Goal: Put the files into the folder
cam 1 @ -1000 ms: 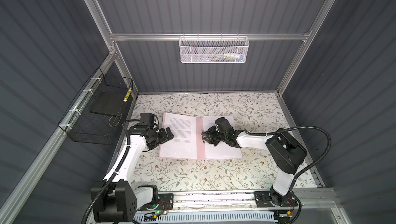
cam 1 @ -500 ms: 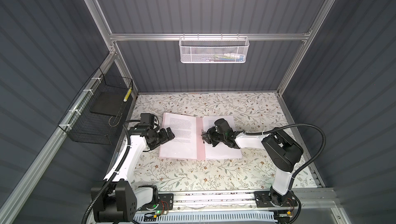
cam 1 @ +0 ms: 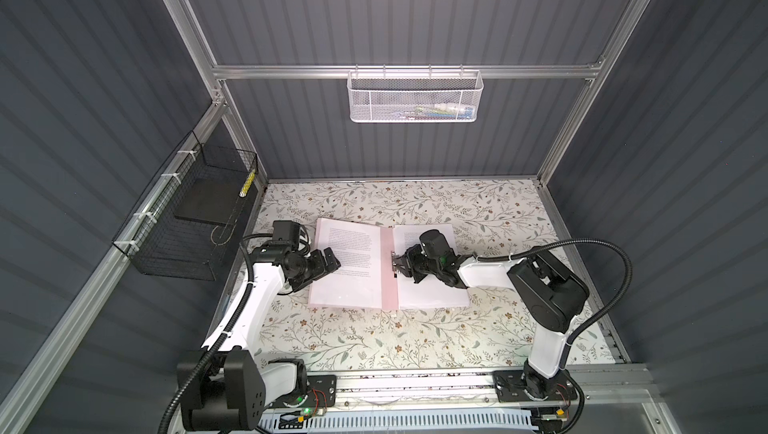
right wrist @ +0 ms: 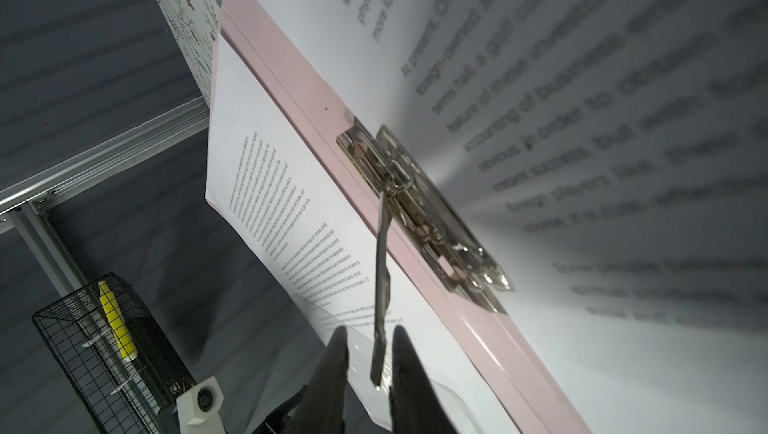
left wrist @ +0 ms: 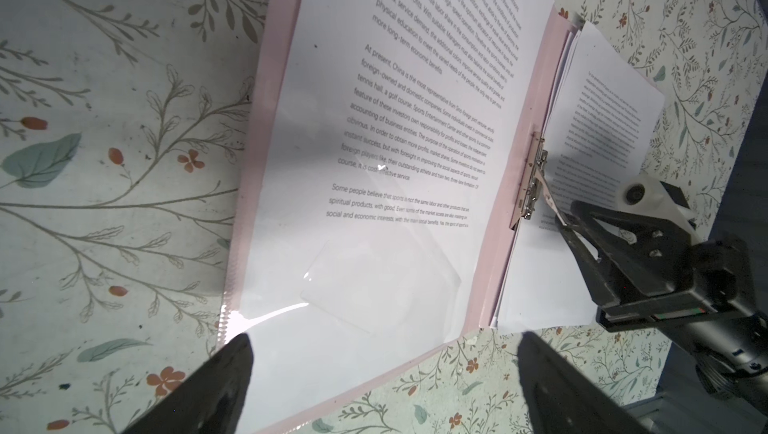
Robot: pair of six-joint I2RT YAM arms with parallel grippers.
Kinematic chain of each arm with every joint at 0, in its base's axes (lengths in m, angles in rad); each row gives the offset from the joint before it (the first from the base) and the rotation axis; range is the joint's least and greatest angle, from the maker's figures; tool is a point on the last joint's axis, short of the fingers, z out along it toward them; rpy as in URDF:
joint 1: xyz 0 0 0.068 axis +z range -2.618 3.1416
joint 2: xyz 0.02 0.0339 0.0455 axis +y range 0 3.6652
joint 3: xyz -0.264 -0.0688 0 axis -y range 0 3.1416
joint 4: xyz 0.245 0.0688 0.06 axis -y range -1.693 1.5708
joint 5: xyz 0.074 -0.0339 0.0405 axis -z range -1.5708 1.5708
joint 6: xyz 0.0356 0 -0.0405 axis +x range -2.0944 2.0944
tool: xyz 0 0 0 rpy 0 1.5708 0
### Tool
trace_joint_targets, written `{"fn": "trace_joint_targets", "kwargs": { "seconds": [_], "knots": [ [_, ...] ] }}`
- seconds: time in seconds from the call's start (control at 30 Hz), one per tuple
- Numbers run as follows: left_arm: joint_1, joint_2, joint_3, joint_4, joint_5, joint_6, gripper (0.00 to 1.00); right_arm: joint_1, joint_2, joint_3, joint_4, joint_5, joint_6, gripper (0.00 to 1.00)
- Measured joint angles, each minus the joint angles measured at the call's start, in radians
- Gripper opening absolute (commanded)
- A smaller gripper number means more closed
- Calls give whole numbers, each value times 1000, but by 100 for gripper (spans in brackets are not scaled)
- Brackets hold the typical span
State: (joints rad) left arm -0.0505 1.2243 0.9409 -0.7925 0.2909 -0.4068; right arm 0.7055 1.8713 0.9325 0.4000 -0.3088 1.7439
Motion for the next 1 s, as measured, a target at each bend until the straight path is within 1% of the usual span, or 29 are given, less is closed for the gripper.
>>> {"fn": "trace_joint_targets", "kwargs": {
  "seconds": [0.47,0.9,1.0],
  "knots": [
    [0,-1,-6,9,10,0,100,-6,0,-17,22,-2,11,17],
    [0,-1,-6,9,10,0,100,-5,8,-29,57,-9,30,15],
    [0,-1,-6,9,10,0,100,-2,18,-31,67,-10,36,13]
  ]
}}
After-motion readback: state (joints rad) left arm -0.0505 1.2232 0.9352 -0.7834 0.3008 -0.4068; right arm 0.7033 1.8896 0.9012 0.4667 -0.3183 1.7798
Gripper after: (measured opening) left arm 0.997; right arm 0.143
